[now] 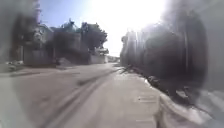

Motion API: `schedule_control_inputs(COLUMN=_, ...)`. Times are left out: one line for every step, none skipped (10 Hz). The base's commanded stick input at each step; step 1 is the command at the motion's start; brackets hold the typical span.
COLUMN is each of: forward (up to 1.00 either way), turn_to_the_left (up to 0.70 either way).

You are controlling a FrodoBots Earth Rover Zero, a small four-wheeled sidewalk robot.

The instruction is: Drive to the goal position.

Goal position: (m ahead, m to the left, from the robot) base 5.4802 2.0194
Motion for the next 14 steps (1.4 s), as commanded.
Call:
schedule_control_inputs(forward=1.00, turn_to_the_left=0.00)
schedule_control_inputs(forward=1.00, turn_to_the_left=0.00)
schedule_control_inputs(forward=1.00, turn_to_the_left=0.00)
schedule_control_inputs(forward=1.00, turn_to_the_left=0.00)
schedule_control_inputs(forward=1.00, turn_to_the_left=-0.01)
schedule_control_inputs(forward=1.00, turn_to_the_left=-0.23)
schedule_control_inputs(forward=1.00, turn_to_the_left=-0.32)
schedule_control_inputs(forward=1.00, turn_to_the_left=-0.33)
schedule_control_inputs(forward=1.00, turn_to_the_left=-0.32)
schedule_control_inputs(forward=1.00, turn_to_the_left=-0.30)
schedule_control_inputs(forward=1.00, turn_to_the_left=-0.01)
schedule_control_inputs(forward=1.00, turn_to_the_left=-0.02)
schedule_control_inputs(forward=1.00, turn_to_the_left=-0.02)
schedule_control_inputs(forward=1.00, turn_to_the_left=0.00)
